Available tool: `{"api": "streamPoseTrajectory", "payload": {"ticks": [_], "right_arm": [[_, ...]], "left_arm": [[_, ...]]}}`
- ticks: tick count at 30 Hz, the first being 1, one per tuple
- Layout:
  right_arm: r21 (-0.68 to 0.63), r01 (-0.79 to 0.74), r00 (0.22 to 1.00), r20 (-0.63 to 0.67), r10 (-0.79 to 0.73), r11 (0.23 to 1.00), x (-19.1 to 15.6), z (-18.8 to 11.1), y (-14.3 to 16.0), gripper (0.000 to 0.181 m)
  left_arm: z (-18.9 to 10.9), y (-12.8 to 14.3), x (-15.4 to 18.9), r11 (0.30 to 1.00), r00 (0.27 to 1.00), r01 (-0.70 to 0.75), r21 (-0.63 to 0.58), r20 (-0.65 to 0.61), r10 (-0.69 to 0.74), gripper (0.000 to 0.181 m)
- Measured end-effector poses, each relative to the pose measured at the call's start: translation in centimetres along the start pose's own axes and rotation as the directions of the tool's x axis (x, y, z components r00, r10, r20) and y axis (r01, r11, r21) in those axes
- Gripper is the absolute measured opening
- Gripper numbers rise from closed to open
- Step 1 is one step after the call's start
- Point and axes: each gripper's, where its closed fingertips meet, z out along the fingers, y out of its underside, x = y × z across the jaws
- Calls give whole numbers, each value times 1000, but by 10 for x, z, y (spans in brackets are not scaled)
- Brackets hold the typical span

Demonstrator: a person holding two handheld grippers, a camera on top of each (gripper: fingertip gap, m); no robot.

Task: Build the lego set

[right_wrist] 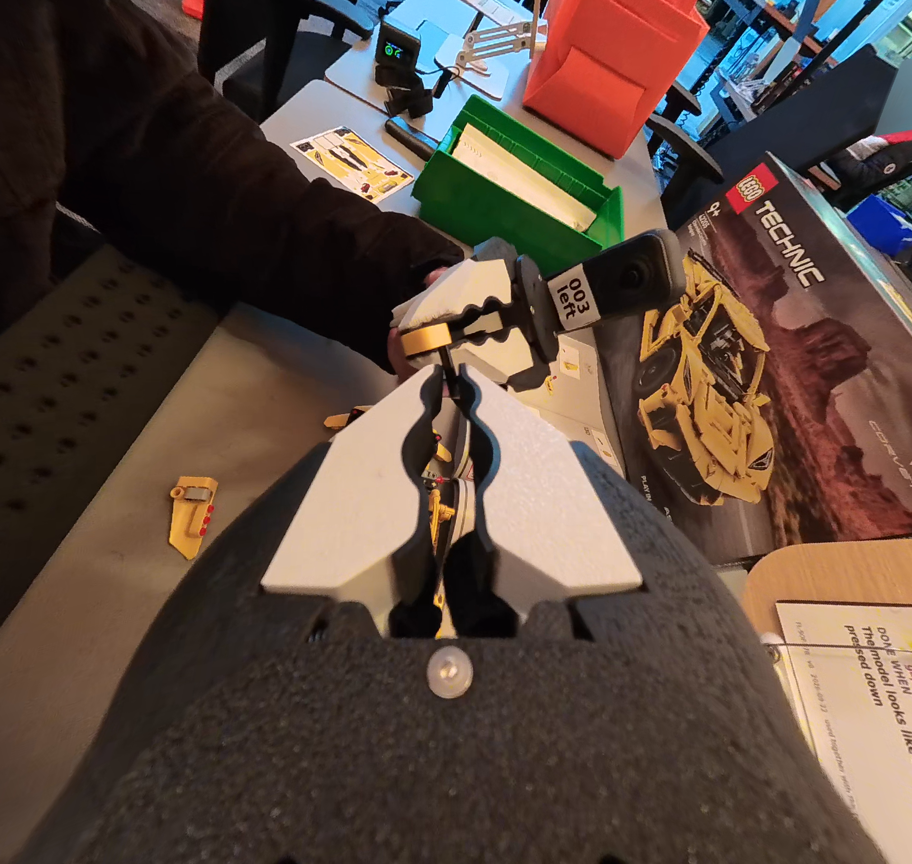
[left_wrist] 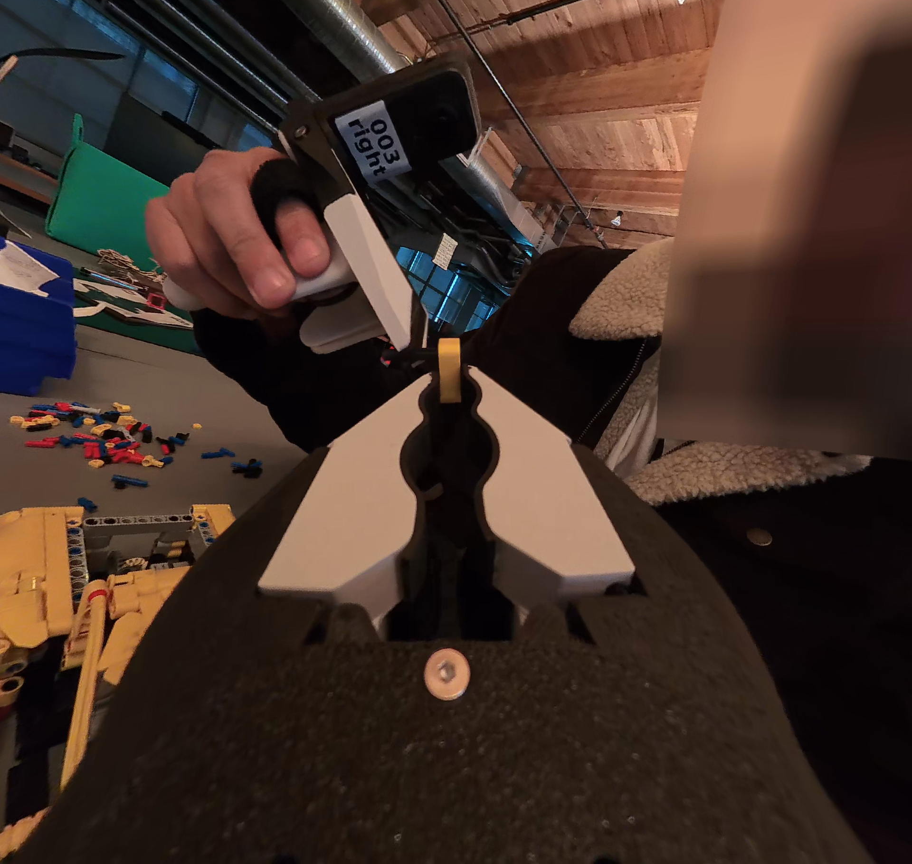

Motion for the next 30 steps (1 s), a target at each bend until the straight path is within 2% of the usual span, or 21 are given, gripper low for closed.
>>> {"api": "streamPoseTrajectory", "payload": {"ticks": [6,8,10,12,14,17,20,23,27,29,30], "right_arm": [[92,-34,999,-24,36,995,5,-13,-12,6],[115,-80,995,-51,86,990,12,-17,-14,19],[162,-178,982,-27,185,971,15,-21,-18,36],[156,-292,955,-16,297,944,22,-19,-12,54],[130,-380,924,4,383,916,25,-15,-3,60],[90,-411,911,14,412,907,25,-10,11,57],[106,-401,916,70,396,910,17,-9,7,45],[143,-374,928,58,369,916,20,-11,-1,39],[141,-348,938,59,343,927,17,-10,-4,41],[169,-333,943,57,328,928,17,-11,-10,29],[176,-326,945,60,321,929,16,-11,-11,29]], "left_arm": [[-5,-6,-5,999,998,-37,27,55,36,7],[-6,-11,-7,996,994,-72,48,89,67,7],[-6,-15,-15,989,972,-147,29,191,139,7],[-6,-14,-29,963,895,-261,-67,356,267,7],[-6,-15,-36,918,793,-354,-176,464,395,7],[-3,-15,-35,812,620,-482,-329,527,581,7],[0,-15,-31,752,534,-511,-416,531,658,7],[2,-16,-28,746,532,-511,-426,525,664,7],[5,-18,-24,752,544,-514,-413,521,658,7],[5,-16,-23,759,556,-502,-414,517,651,7],[6,-16,-23,757,557,-503,-417,513,653,7]]}}
